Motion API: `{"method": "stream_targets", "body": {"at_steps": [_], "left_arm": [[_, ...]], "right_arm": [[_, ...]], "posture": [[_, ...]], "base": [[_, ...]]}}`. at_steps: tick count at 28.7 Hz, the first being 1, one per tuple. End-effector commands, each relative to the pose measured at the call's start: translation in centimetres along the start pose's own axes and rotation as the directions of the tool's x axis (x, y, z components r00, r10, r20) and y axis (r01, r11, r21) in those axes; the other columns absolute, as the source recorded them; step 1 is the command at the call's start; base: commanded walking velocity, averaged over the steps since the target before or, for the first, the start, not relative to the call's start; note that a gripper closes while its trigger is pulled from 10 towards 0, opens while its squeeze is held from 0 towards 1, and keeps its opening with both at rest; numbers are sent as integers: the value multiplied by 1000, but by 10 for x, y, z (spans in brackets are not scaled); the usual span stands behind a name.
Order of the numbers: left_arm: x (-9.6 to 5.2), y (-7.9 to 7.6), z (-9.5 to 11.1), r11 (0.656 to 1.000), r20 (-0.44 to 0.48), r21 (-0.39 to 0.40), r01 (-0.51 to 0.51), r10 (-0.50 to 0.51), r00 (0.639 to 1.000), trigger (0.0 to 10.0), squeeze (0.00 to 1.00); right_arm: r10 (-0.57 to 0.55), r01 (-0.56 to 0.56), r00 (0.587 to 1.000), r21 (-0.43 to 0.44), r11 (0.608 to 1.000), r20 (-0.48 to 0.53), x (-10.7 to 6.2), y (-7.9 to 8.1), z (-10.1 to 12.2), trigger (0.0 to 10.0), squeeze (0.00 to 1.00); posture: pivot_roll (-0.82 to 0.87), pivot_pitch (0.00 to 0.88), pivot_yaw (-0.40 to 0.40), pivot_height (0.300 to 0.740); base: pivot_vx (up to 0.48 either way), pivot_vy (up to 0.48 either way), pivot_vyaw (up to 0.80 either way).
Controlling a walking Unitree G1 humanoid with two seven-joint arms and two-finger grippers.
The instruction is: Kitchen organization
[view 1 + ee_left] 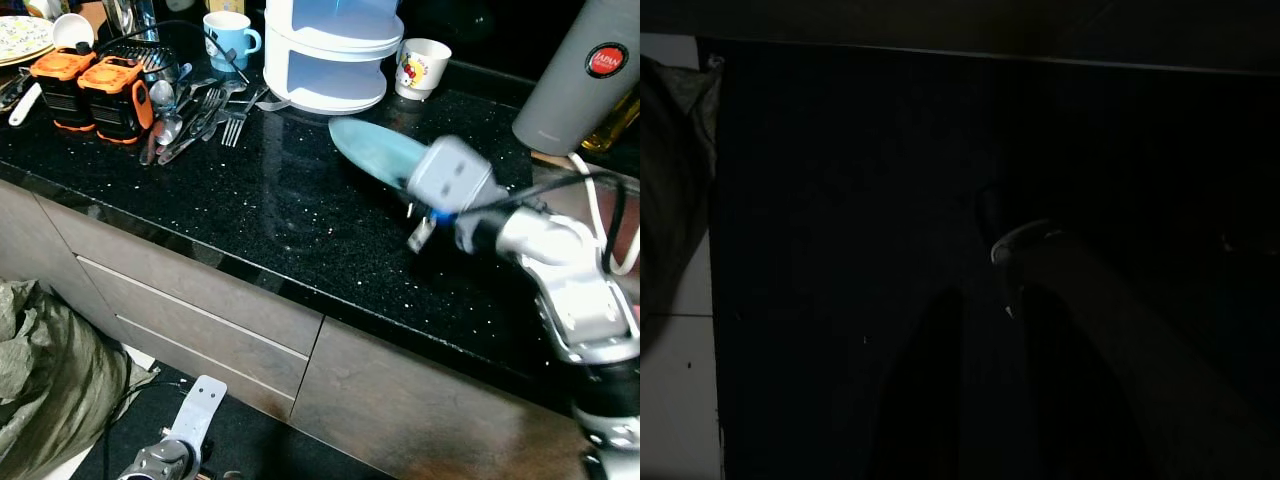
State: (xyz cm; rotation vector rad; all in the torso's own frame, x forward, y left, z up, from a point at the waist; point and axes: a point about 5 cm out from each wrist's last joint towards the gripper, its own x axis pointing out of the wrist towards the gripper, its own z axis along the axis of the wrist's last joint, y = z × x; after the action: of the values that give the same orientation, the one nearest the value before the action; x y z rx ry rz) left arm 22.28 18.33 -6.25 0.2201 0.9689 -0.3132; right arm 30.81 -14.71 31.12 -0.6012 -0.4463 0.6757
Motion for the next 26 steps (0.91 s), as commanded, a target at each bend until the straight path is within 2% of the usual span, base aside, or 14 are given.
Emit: {"method": "stream_targets", "body": {"at_steps": [1, 2, 7, 8, 10, 13, 15, 16, 17, 20, 23, 26], "left_arm": [[0, -3, -7, 1000, -21, 6, 10, -10, 1000, 10000, 0], [0, -3, -7, 1000, -21, 6, 10, -10, 1000, 10000, 0], [0, -2, -7, 1000, -21, 8, 9, -9, 1000, 10000, 0], [0, -2, -7, 1000, -21, 8, 9, -9, 1000, 10000, 0], [0, -2, -7, 1000, -23, 10, 9, -9, 1000, 10000, 0], [0, -2, -7, 1000, -23, 11, 9, -9, 1000, 10000, 0], [0, -2, -7, 1000, -24, 12, 9, -9, 1000, 10000, 0], [0, -2, -7, 1000, -24, 12, 9, -9, 1000, 10000, 0], [0, -2, -7, 1000, -24, 13, 10, -9, 1000, 10000, 0], [0, -2, -8, 1000, -26, 13, 11, -11, 1000, 10000, 0], [0, -2, -8, 1000, -27, 13, 13, -13, 1000, 10000, 0], [0, -5, -9, 998, -43, -1, 59, -59, 997, 10000, 0]], "right_arm": [[-61, 50, 992, 98, 994, 111, -2, -9, 16, 0, 0], [-61, 50, 992, 98, 994, 111, -2, -9, 16, 0, 0], [-141, 63, 956, 292, 954, 257, -7, -21, 30, 0, 0], [-141, 63, 956, 292, 954, 257, -7, -21, 30, 0, 0], [-179, 18, 925, 433, 901, 335, -11, -23, 33, 0, 0], [-192, 4, 916, 471, 882, 352, -12, -23, 34, 0, 0], [-260, 8, 897, 575, 818, 357, -15, -26, 31, 0, 0], [-260, 8, 897, 575, 818, 357, -15, -26, 31, 0, 0], [-281, 14, 896, 609, 793, 344, -17, -28, 29, 0, 0], [-285, 21, 910, 654, 756, 300, -18, -24, 19, 0, 0], [-283, 26, 915, 661, 750, 286, -19, -23, 16, 0, 0], [-295, 52, 922, 675, 736, 251, -22, -23, 12, 0, 0]], "posture": [[23, 135, -36, 740], [23, 135, -36, 740], [23, 136, -35, 740], [23, 136, -35, 740], [21, 134, -35, 740], [21, 133, -35, 740], [21, 133, -35, 740], [21, 133, -35, 740], [21, 128, -36, 740], [20, 124, -34, 740], [20, 124, -34, 740], [16, 122, -31, 740]], "base": [[0, 0, 0], [0, 0, 0], [0, 0, 0], [0, 0, 0], [0, 0, 0], [0, 0, 0], [0, 0, 0], [0, 0, 0], [0, 0, 0], [0, 0, -800], [0, 0, -800], [0, 0, -800]]}}
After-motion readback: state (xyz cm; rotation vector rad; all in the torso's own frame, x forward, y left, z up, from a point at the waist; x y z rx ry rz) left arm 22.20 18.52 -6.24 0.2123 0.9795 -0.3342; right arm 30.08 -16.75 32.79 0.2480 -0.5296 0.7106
